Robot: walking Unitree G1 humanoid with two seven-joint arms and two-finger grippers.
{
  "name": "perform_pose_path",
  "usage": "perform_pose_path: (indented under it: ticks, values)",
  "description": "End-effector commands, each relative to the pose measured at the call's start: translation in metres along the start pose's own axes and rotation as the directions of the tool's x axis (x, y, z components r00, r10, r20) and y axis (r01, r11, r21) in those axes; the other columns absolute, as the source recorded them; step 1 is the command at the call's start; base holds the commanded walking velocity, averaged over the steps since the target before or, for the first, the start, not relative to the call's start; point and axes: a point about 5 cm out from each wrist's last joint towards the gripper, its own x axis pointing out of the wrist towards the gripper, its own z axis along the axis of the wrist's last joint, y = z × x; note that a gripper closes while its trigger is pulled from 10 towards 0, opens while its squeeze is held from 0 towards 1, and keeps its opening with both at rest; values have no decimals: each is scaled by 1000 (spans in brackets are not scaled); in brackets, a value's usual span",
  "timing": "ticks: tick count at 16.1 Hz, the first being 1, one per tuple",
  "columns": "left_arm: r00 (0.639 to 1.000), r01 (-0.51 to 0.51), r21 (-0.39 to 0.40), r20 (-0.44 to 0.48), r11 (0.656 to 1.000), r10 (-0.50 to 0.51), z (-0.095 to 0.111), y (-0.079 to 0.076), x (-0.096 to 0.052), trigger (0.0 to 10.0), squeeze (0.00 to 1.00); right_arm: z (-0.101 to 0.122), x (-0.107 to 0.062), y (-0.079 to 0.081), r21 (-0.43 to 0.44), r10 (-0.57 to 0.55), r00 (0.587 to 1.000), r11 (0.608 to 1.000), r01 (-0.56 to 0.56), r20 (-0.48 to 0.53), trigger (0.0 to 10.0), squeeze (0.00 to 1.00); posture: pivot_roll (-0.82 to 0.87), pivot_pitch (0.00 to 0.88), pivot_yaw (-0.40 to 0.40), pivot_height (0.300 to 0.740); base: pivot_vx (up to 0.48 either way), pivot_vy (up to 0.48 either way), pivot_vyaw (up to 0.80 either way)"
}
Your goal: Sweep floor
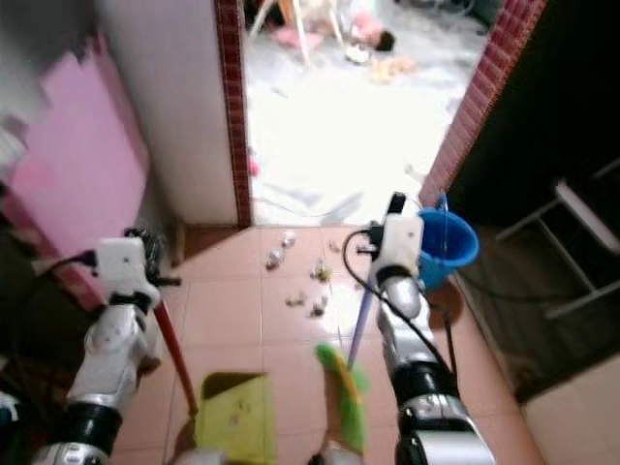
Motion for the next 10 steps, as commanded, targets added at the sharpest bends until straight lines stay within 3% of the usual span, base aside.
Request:
perform_pose_path:
  ticks: [1,10]
  values:
    - [999,-11,22,45,1000,10,9,6,2,10000,0,7,3,8,2,16,1000,1000,-16,25,10000,0,65,0,-65,740,0,0,0]
    - [999,33,69,29,997,-35,8,1,-1,10000,0,8,4,6,65,-7,999,998,5,34,10000,0,80,0,-42,740,0,0,0]
